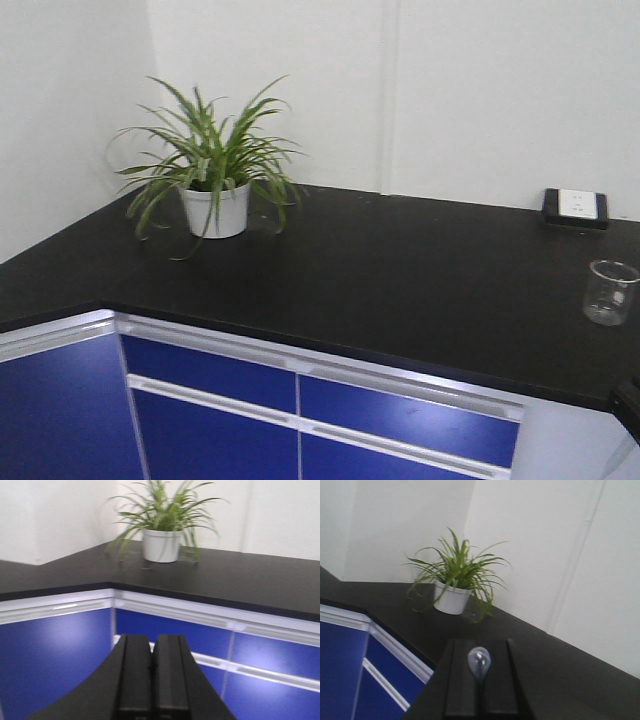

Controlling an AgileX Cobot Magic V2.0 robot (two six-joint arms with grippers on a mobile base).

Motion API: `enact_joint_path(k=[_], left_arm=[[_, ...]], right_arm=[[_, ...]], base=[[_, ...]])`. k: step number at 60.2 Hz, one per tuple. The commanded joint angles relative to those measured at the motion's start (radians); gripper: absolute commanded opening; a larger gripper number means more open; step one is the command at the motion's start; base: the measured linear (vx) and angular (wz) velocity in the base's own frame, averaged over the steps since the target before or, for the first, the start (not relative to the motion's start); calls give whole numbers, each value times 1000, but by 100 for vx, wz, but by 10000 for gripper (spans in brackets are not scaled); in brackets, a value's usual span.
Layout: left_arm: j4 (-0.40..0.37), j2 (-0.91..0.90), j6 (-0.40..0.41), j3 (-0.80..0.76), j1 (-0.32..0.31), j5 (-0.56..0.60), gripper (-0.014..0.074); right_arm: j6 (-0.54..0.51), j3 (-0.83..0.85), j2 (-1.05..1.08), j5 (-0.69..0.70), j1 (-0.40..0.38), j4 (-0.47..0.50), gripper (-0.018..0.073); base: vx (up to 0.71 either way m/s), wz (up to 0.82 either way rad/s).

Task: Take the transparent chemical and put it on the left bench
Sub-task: 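Hold the pipette in the right gripper while the base drives to the other bench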

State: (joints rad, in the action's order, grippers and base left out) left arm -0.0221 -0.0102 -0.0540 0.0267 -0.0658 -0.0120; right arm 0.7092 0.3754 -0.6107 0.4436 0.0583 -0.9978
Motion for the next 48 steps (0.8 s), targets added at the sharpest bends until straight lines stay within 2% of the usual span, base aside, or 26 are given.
enact_joint_path(k=[1,48], left_arm=[[-1,-19,8,16,-2,78,-3],[-1,-19,8,16,-2,78,-3]], right_arm=[[-1,29,0,40,-2,23,-4],[-1,29,0,39,-2,24,-4]], base=[[-23,59],[-14,78]])
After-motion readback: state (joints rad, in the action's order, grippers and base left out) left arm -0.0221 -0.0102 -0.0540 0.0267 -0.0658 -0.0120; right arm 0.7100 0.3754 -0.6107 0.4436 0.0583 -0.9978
